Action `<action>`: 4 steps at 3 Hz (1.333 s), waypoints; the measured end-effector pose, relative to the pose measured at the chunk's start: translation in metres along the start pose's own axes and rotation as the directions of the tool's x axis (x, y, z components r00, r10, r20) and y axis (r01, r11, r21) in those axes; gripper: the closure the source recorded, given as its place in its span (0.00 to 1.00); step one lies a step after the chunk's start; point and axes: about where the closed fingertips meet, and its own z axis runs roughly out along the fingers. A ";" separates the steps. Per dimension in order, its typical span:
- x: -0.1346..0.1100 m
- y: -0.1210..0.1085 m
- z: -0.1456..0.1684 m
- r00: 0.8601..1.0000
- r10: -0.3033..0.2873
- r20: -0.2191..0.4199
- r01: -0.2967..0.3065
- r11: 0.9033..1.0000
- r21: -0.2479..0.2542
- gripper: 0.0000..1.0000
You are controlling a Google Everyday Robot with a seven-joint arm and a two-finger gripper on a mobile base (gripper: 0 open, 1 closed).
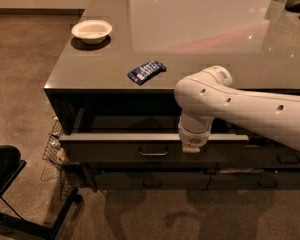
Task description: Open top drawer
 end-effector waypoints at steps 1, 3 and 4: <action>0.000 0.000 0.000 1.000 0.000 0.000 0.000 1.000 0.000 1.00; 0.000 0.000 0.000 1.000 0.000 0.000 0.000 1.000 0.000 0.82; 0.000 0.000 0.000 1.000 0.000 0.000 0.000 1.000 0.000 0.59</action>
Offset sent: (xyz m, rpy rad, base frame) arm -0.2269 -0.0114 0.1180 -0.2848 0.1260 -0.0909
